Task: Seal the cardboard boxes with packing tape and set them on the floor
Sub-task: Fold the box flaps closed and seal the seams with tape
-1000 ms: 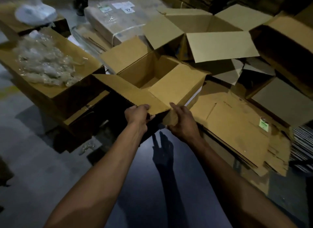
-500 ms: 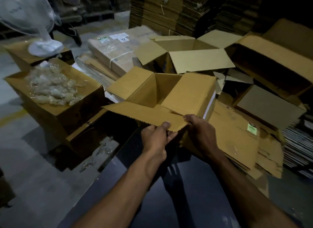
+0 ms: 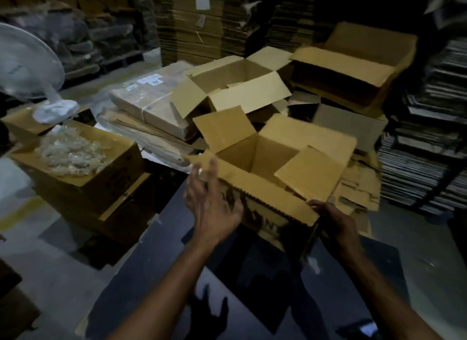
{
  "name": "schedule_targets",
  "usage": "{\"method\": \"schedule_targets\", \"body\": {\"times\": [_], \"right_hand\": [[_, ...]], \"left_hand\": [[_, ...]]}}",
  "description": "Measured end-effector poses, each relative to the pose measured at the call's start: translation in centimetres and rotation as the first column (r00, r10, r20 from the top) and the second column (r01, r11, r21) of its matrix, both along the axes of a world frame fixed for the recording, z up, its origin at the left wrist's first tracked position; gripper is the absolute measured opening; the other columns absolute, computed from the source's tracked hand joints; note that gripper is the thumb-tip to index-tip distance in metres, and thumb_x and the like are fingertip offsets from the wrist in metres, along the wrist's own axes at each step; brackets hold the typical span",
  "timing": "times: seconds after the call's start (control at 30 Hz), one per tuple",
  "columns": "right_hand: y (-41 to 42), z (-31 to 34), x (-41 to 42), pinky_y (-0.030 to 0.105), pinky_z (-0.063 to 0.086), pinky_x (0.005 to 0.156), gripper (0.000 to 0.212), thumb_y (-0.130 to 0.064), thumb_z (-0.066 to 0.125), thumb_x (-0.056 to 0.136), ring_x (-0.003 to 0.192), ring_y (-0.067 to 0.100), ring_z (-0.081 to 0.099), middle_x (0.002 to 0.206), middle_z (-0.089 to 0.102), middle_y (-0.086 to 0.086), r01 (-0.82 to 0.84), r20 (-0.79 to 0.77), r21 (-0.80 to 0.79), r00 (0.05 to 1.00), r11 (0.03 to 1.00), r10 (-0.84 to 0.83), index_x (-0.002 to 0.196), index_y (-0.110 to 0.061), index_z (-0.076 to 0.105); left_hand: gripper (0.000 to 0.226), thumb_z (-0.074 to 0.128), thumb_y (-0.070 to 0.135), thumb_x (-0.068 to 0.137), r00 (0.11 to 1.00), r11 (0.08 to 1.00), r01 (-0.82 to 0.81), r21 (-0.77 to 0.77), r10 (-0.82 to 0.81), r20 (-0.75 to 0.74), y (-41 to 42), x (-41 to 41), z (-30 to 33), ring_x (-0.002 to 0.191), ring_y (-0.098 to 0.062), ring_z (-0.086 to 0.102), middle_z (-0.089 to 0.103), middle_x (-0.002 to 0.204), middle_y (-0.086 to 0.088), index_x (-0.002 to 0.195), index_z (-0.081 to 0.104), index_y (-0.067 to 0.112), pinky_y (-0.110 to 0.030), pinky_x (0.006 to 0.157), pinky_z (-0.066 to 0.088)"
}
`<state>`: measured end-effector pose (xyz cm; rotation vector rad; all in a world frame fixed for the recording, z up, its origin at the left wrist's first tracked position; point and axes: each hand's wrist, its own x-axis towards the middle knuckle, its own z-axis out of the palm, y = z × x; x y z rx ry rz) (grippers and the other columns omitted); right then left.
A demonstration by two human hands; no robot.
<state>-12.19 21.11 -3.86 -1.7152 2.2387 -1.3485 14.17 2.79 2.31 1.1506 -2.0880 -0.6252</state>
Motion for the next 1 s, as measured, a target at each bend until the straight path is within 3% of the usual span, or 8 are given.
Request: {"method": "schedule_targets", "body": {"times": [0.17,0.3,0.4,0.53,0.63,0.73,0.9,1.0], "right_hand": [[9.0,-2.8,2.2,0.022,0.051,0.098,0.041,-0.008,0.051,0.09,0.125,0.013,0.063,0.137,0.064,-0.012,-0.012,0.068,0.003,0.998,1.0,0.012,0.126,-0.019,0.066],[14.0,-4.0,4.4,0.038,0.054,0.1,0.028,-0.019,0.054,0.097,0.127,0.021,0.063,0.132,0.067,-0.007,-0.03,0.121,0.065,0.992,0.997,0.022,0.117,-0.031,0.069],[17.3,-4.6,4.0,0.05,0.056,0.097,0.048,0.009,0.058,0.088,0.123,0.02,0.065,0.128,0.07,-0.005,-0.027,0.205,0.184,0.979,0.983,-0.011,0.108,-0.031,0.075],[20.1,-0.1,4.7,0.026,0.058,0.089,0.074,0.022,0.052,0.066,0.112,0.011,0.069,0.115,0.072,-0.023,-0.103,0.239,0.416,0.971,0.904,0.0,0.092,-0.043,0.078],[20.1,3.0,6.7,0.014,0.055,0.069,0.057,0.01,0.062,0.089,0.093,0.002,0.07,0.11,0.069,-0.027,-0.076,0.233,0.483,0.971,0.872,-0.044,0.099,-0.046,0.07],[19.0,3.9,9.1,0.015,0.049,0.085,0.04,-0.012,0.068,0.096,0.108,-0.004,0.062,0.12,0.065,-0.024,-0.053,0.213,0.445,0.976,0.894,-0.048,0.106,-0.05,0.064],[14.9,2.6,11.7,0.047,0.043,0.112,0.046,-0.037,0.063,0.098,0.143,0.021,0.04,0.159,0.039,-0.004,0.062,0.112,0.578,0.982,0.813,-0.154,0.142,-0.038,0.051],[12.6,1.0,13.0,0.054,0.022,0.123,0.065,-0.054,0.056,0.097,0.155,0.027,0.013,0.17,0.016,-0.001,0.139,0.002,0.697,0.981,0.703,-0.196,0.155,-0.037,0.034]], "left_hand": [[0.081,0.073,0.044,0.081,0.679,0.85,0.497,-0.172,-0.259,0.687,3.1,-0.5,1.4,0.16,-0.024,-0.002,0.016,0.172,0.002,0.154,0.039,0.045,-0.07,0.119,-0.004],[0.051,0.07,0.031,0.093,0.525,0.774,0.631,-0.048,-0.38,0.762,6.4,0.5,1.2,0.126,-0.014,0.06,0.062,0.141,0.013,0.142,0.059,0.041,-0.039,0.107,0.04],[0.044,0.071,0.027,0.089,0.484,0.748,0.662,-0.037,-0.389,0.784,9.5,2.9,1.4,0.108,-0.016,0.067,0.069,0.128,0.013,0.131,0.066,0.04,-0.032,0.085,0.054],[0.054,0.073,0.051,0.084,0.394,0.711,0.695,0.106,-0.501,0.771,14.2,6.2,2.3,0.107,-0.012,0.065,0.068,0.127,0.014,0.136,0.063,0.042,-0.035,0.089,0.057],[0.08,0.073,0.08,0.072,0.413,0.608,0.67,0.426,-0.782,0.467,16.1,9.3,2.2,0.118,-0.002,0.057,0.061,0.134,0.022,0.141,0.06,0.04,-0.033,0.098,0.053],[0.074,0.077,0.076,0.073,0.55,0.517,0.624,0.586,-0.823,0.14,15.7,11.4,0.9,0.121,0.003,0.058,0.06,0.135,0.026,0.136,0.064,0.04,-0.036,0.101,0.054],[0.045,0.077,0.051,0.087,0.958,0.904,0.252,0.344,-0.282,0.04,11.4,12.2,-2.3,0.133,-0.013,0.05,0.056,0.143,0.011,0.129,0.063,0.042,-0.04,0.104,0.05],[0.054,0.076,0.045,0.088,0.987,0.988,-0.129,0.089,0.119,0.107,8.5,13.2,-4.4,0.147,-0.027,0.025,0.034,0.159,0.0,0.139,0.059,0.036,-0.059,0.115,0.033]]}}
